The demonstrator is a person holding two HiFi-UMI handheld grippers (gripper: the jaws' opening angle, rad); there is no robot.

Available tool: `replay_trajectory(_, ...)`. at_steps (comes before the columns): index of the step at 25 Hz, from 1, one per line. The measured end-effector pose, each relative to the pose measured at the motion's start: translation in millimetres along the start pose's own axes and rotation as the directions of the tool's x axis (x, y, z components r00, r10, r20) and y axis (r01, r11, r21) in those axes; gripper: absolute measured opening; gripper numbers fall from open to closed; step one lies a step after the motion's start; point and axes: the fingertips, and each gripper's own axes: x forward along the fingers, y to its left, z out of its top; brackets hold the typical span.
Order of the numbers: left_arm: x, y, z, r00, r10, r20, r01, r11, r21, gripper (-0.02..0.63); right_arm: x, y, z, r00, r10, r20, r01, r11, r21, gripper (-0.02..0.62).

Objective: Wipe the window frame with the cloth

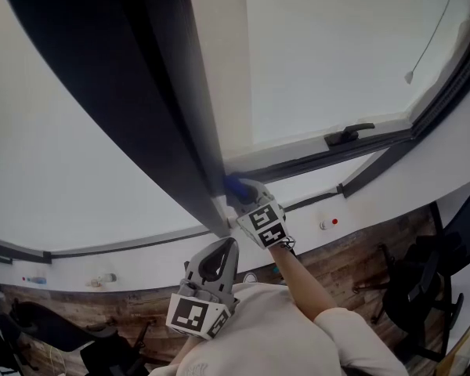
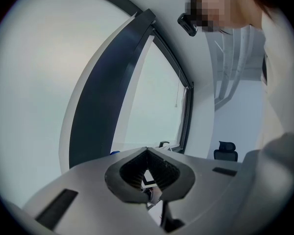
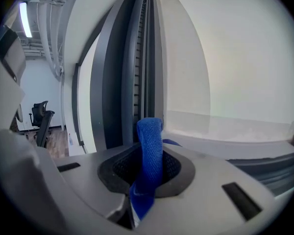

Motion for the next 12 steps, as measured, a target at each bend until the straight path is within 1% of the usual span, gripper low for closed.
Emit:
replay_trajectory(5, -1.8, 3.6, 1.0, 1.000, 0.002, 0.008, -0.002, 1.000, -0.002, 0.009, 2.7, 0.4, -1.0, 1.000, 0.007, 0.012, -0.007, 1.000, -0.006, 0.061)
replay_trajectory(12, -0.2, 0.9, 3.1, 1.000, -0.002, 0.014, 0.002, 1.000, 0.004, 0.009, 1.9, 0.5, -2.9, 1.000, 0.004, -0.001, -0.004, 0.999, -0.042, 0.060)
